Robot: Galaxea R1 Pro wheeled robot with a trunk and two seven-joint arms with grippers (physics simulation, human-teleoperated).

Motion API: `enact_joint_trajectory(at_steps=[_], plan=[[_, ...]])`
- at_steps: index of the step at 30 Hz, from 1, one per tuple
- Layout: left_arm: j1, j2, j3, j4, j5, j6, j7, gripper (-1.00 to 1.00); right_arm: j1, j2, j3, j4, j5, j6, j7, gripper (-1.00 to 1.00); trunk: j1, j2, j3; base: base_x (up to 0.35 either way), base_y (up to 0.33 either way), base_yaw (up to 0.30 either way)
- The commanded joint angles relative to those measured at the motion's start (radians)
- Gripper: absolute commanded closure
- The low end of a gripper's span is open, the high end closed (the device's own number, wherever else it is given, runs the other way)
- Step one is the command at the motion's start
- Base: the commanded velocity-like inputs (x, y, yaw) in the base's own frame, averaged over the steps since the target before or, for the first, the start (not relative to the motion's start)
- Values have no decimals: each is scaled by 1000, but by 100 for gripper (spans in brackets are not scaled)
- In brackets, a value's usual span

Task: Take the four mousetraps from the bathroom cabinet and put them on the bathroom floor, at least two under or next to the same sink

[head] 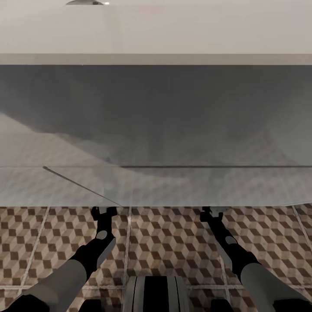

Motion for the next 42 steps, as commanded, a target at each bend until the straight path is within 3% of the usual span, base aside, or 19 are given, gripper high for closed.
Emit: enact_joint_trajectory(at_steps=[1, 32, 42], plan=[[-1, 1, -8, 1, 9, -5, 12, 100, 0, -1, 5, 1, -11, -4, 4, 100, 0, 0, 0, 0, 0, 0], [-1, 2, -12, 2, 1, -3, -21, 100, -1, -1, 5, 1, -11, -4, 4, 100, 0, 0, 0, 28, 11, 0], [-1, 1, -12, 2, 2, -3, -22, 100, -1, -1, 5, 1, -11, -5, 4, 100, 0, 0, 0, -124, 0, 0]])
